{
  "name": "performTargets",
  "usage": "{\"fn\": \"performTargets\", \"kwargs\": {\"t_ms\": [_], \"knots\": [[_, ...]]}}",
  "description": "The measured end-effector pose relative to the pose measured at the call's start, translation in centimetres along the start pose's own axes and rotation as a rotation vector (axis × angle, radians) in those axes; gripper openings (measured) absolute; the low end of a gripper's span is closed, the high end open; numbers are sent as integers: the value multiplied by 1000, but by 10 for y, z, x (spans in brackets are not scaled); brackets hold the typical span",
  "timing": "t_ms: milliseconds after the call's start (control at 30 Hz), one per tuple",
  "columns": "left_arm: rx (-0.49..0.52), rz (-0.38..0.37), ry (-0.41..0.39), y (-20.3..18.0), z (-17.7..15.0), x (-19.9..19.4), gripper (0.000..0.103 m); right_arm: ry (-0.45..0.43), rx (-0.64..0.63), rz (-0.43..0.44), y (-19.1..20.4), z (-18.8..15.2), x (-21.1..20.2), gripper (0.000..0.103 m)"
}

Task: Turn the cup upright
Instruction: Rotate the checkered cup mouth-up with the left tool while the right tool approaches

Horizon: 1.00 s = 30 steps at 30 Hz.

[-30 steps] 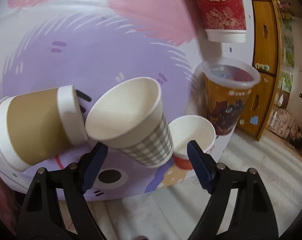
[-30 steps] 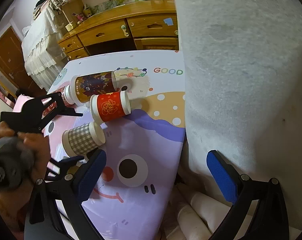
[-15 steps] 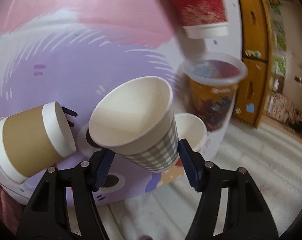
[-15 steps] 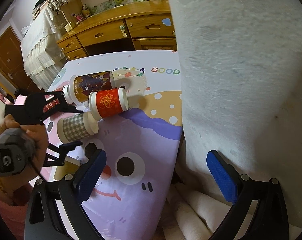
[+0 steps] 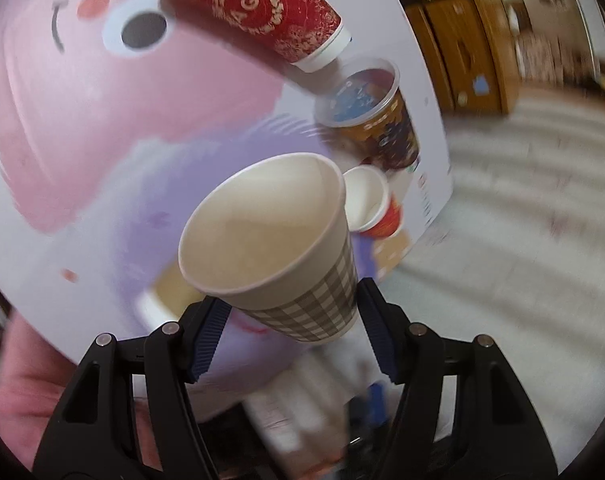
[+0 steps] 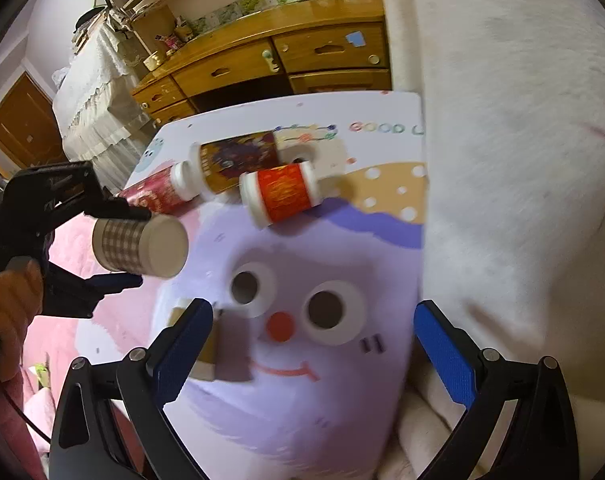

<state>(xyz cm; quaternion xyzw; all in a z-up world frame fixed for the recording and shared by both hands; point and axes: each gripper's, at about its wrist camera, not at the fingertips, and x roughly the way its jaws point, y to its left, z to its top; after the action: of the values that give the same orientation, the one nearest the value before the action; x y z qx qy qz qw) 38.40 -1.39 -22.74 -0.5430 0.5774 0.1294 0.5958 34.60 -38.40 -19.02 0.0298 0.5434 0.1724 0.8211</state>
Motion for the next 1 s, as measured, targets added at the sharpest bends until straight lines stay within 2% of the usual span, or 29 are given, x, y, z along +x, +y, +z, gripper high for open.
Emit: {"fn": "performTargets", "kwargs": {"t_ms": [133, 200, 300, 433, 600, 700, 833, 1000], "knots": [[129, 91, 132, 21, 8, -15, 61, 10, 18, 11, 33, -15, 0, 102], [179, 131, 171, 33, 7, -22, 61, 16, 26, 9, 51, -24, 1, 102], [293, 210, 257, 48, 7, -28, 61, 8, 45, -17, 78, -41, 2, 102], [509, 359, 348, 53, 0, -8, 61, -10, 93, -68, 106, -63, 4, 102], [690, 497, 438, 71, -7, 10, 61, -21, 181, -119, 136, -95, 13, 102], [845, 597, 511, 83, -22, 25, 61, -26, 230, -137, 150, -114, 17, 102], [992, 696, 566, 98, -36, 42, 61, -22, 299, -140, 164, -139, 25, 102], [1137, 784, 583, 118, -50, 60, 61, -8, 367, -142, 175, -165, 30, 102]]}}
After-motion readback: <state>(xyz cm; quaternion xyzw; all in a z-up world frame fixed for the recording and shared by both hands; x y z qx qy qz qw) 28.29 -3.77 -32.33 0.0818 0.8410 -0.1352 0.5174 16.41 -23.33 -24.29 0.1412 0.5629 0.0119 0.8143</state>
